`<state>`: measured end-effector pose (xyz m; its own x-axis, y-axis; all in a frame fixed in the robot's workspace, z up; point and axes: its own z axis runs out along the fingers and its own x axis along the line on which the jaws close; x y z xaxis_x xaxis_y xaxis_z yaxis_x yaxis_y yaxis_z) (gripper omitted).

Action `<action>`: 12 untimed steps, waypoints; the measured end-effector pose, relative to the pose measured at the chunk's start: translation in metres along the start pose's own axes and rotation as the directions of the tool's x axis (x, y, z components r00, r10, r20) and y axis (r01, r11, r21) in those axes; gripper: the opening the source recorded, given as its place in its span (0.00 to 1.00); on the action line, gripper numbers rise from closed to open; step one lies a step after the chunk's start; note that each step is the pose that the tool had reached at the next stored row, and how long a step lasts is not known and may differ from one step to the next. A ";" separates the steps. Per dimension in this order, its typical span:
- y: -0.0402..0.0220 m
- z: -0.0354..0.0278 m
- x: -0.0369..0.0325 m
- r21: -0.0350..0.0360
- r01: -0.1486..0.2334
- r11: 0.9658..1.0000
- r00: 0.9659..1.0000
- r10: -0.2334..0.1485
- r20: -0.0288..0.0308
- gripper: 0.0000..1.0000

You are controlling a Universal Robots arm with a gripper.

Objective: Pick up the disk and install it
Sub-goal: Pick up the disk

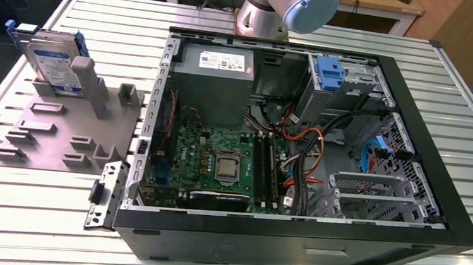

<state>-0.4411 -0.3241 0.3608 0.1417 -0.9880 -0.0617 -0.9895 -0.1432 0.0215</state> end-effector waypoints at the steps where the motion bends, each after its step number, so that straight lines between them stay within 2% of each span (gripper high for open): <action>1: 0.0000 0.0000 0.0000 0.000 -0.001 1.000 1.000 0.001 0.000 0.11; 4: 0.0000 0.0001 0.0000 0.002 -0.038 0.999 0.999 0.038 0.001 0.11; 6: 0.0000 0.0004 0.0001 0.004 -0.072 0.997 0.997 0.072 0.002 0.11; 8: 0.0000 0.0009 0.0001 0.007 -0.108 0.994 0.994 0.108 0.003 0.11; 10: 0.0000 0.0015 0.0002 0.009 -0.144 0.990 0.990 0.144 0.004 0.11; 12: 0.0000 0.0022 0.0004 0.010 -0.168 0.986 0.986 0.168 0.005 0.11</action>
<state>-0.4411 -0.3244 0.3586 -0.0263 -0.9977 -0.0627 -0.9995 0.0250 0.0216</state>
